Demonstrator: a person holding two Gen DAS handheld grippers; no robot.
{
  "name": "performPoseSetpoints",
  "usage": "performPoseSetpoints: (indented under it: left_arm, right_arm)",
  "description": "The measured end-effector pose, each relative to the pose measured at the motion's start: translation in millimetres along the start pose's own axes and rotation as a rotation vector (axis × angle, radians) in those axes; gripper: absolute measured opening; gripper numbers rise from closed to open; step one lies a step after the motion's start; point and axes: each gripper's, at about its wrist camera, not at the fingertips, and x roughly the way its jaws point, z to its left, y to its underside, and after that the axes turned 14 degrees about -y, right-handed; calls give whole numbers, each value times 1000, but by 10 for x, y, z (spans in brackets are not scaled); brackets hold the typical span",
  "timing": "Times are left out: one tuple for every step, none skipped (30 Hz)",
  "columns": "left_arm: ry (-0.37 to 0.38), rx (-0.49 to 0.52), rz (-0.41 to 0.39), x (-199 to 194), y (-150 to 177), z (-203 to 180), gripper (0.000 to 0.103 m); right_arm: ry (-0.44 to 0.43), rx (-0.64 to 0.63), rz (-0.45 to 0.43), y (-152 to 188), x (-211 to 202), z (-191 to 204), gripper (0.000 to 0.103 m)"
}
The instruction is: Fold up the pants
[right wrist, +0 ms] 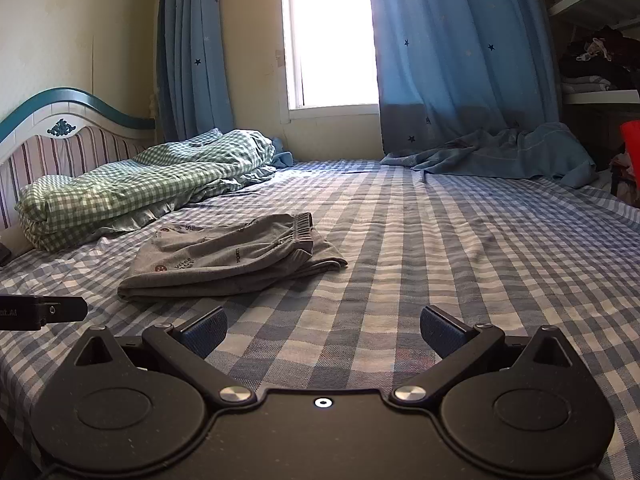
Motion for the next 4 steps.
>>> performPoseSetpoints:
  left_arm:
    - [-1,-7,1,14,-1,4,103]
    - [-5,-10,1,28,0,9,103]
    - [-9,-11,0,42,0,12,103]
    - [-13,-11,1,56,-2,15,103]
  right_arm:
    - [0,0,2,1,10,6,102]
    - [0,-1,5,2,21,9,102]
    - [0,-1,8,4,31,10,102]
    - [1,-2,11,6,43,13,102]
